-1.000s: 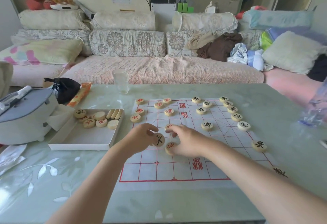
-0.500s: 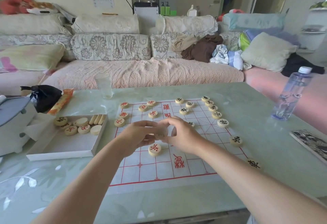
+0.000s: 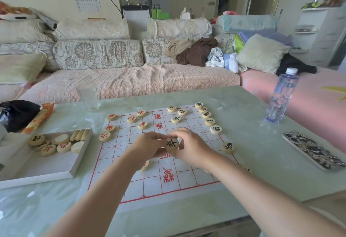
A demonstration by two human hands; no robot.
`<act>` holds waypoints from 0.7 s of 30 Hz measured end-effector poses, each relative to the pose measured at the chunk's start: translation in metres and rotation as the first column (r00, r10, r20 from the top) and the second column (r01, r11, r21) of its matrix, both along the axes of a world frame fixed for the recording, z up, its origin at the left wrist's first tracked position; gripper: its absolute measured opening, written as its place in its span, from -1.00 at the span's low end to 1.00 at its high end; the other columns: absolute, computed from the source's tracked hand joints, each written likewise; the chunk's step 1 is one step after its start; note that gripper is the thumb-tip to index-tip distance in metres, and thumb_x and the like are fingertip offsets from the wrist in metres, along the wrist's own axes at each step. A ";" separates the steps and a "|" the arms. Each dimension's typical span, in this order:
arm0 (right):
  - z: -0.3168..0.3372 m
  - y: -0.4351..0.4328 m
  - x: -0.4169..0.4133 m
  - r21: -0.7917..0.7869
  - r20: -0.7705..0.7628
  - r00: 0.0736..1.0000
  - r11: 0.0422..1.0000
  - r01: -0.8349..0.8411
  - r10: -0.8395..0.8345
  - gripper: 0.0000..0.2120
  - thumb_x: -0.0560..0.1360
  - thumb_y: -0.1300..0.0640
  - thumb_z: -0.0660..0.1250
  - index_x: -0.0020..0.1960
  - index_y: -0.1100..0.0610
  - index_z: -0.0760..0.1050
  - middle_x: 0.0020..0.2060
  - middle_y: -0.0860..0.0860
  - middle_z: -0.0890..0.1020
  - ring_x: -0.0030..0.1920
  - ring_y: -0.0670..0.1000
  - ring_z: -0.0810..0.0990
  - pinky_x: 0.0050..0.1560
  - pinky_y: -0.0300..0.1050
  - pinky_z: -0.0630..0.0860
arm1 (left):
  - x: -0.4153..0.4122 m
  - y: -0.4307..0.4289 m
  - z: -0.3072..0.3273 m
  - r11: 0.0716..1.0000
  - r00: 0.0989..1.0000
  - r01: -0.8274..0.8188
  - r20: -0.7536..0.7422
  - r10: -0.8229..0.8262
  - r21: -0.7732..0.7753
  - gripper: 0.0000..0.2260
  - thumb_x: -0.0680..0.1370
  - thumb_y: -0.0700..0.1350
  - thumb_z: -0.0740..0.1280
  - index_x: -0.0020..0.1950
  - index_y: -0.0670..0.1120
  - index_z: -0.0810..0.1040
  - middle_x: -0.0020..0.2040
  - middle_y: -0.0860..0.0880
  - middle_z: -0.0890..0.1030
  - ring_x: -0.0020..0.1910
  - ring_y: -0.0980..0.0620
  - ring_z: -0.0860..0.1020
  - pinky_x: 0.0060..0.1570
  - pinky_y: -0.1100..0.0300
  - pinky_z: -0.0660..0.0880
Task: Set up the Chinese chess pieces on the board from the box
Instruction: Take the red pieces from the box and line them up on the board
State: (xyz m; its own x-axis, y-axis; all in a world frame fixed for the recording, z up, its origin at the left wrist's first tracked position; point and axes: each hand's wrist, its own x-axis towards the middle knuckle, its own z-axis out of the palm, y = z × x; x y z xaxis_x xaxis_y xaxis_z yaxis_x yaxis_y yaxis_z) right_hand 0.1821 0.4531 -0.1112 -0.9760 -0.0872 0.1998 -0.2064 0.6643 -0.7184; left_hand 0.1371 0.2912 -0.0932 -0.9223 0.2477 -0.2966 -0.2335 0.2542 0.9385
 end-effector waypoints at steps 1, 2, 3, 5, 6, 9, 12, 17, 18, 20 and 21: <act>0.002 0.006 0.001 -0.002 0.011 1.000 1.000 0.005 -0.005 -0.69 0.44 0.00 0.50 0.17 -0.12 0.57 0.07 -0.17 0.53 -0.17 -0.27 0.52 -0.15 -0.44 0.36 | 0.000 0.005 0.000 1.000 1.000 0.006 0.003 -0.006 0.007 -0.88 0.53 -0.24 0.37 0.06 -0.17 0.60 -0.08 -0.18 0.69 -0.19 -0.05 0.67 -0.11 0.14 0.64; 0.005 0.012 0.003 -0.002 0.031 0.999 1.000 0.013 -0.013 -0.68 0.44 0.01 0.50 0.17 -0.12 0.56 0.05 -0.20 0.53 -0.16 -0.24 0.54 -0.15 -0.41 0.39 | -0.001 0.010 0.000 1.000 1.000 0.011 0.005 -0.011 0.008 -0.87 0.53 -0.23 0.38 0.07 -0.16 0.60 -0.10 -0.17 0.70 -0.17 -0.06 0.68 -0.08 0.11 0.64; 0.008 0.018 0.004 -0.003 0.054 0.998 1.000 0.025 -0.025 -0.64 0.43 0.02 0.51 0.19 -0.11 0.54 0.05 -0.21 0.54 -0.16 -0.22 0.54 -0.13 -0.38 0.42 | -0.002 0.014 0.000 1.000 1.000 0.018 0.002 -0.018 0.000 -0.86 0.53 -0.20 0.39 0.08 -0.15 0.60 -0.11 -0.16 0.70 -0.15 -0.08 0.69 -0.05 0.08 0.64; 0.013 0.032 0.005 0.001 0.080 0.995 0.998 0.058 -0.058 -0.56 0.41 0.02 0.53 0.25 -0.10 0.51 0.09 -0.21 0.55 -0.18 -0.26 0.51 -0.11 -0.35 0.41 | -0.004 0.023 -0.002 0.997 0.998 0.047 -0.046 -0.050 -0.053 -0.86 0.54 -0.17 0.37 0.10 -0.11 0.59 -0.12 -0.12 0.70 -0.12 -0.07 0.69 -0.02 0.03 0.63; 0.015 0.038 0.005 0.010 0.081 0.994 0.997 0.076 -0.076 -0.57 0.41 0.01 0.54 0.24 -0.11 0.51 0.10 -0.21 0.56 -0.20 -0.29 0.49 -0.14 -0.36 0.38 | -0.005 0.026 -0.004 0.988 0.989 0.074 -0.115 -0.090 -0.136 -0.86 0.55 -0.16 0.34 0.10 -0.08 0.58 -0.11 -0.07 0.69 -0.12 -0.05 0.68 -0.03 0.04 0.63; 0.016 0.054 0.009 0.057 0.103 0.986 0.991 0.123 -0.129 -0.68 0.37 -0.10 0.54 0.06 -0.18 0.52 0.05 -0.27 0.56 -0.15 -0.31 0.50 -0.12 -0.29 0.41 | -0.002 0.031 -0.011 0.863 0.888 0.112 -0.341 -0.309 -0.492 -0.85 0.56 -0.08 0.31 0.09 0.11 0.56 -0.05 0.14 0.61 -0.11 0.03 0.63 -0.19 0.20 0.59; 0.015 0.062 0.022 0.171 0.150 0.981 0.981 0.094 -0.120 -0.72 0.33 -0.20 0.55 -0.06 -0.18 0.54 -0.10 -0.38 0.56 -0.11 -0.31 0.52 -0.09 -0.35 0.43 | 0.003 0.030 -0.025 0.723 0.752 0.157 -0.393 -0.529 -0.673 -0.75 0.55 -0.09 0.34 0.18 0.18 0.56 0.11 0.16 0.52 0.06 0.13 0.51 0.02 0.23 0.49; 0.012 0.063 0.042 0.376 0.204 0.974 0.927 0.016 -0.099 -0.74 0.31 -0.16 0.54 -0.08 -0.20 0.53 -0.19 -0.26 0.54 -0.21 -0.24 0.48 -0.27 -0.27 0.35 | 0.008 0.027 -0.045 0.580 0.617 0.241 -0.339 -0.711 -0.778 -0.64 0.57 -0.14 0.30 0.31 0.19 0.47 0.27 0.16 0.43 0.27 0.11 0.37 0.24 0.09 0.39; 0.011 0.063 0.045 0.384 0.214 0.973 0.923 0.001 -0.090 -0.73 0.30 -0.15 0.55 -0.08 -0.21 0.54 -0.20 -0.26 0.55 -0.21 -0.21 0.49 -0.27 -0.25 0.37 | 0.009 0.027 -0.045 0.580 0.617 0.239 -0.339 -0.710 -0.779 -0.63 0.57 -0.15 0.30 0.31 0.20 0.46 0.27 0.16 0.43 0.27 0.10 0.37 0.23 0.09 0.40; 0.009 0.061 0.051 0.400 0.246 0.968 0.915 -0.045 -0.059 -0.68 0.26 -0.14 0.57 -0.04 -0.22 0.55 -0.21 -0.27 0.57 -0.23 -0.23 0.50 -0.26 -0.23 0.39 | 0.010 0.027 -0.046 0.583 0.615 0.231 -0.347 -0.708 -0.779 -0.62 0.57 -0.15 0.29 0.32 0.20 0.46 0.27 0.15 0.43 0.28 0.10 0.38 0.21 0.12 0.39; 0.008 0.060 0.055 0.412 0.262 0.965 0.907 -0.080 -0.034 -0.66 0.25 -0.14 0.57 -0.02 -0.21 0.56 -0.21 -0.28 0.57 -0.23 -0.25 0.50 -0.26 -0.24 0.38 | 0.011 0.028 -0.046 0.584 0.612 0.226 -0.352 -0.708 -0.780 -0.62 0.57 -0.15 0.29 0.33 0.19 0.45 0.28 0.14 0.44 0.28 0.09 0.38 0.21 0.14 0.38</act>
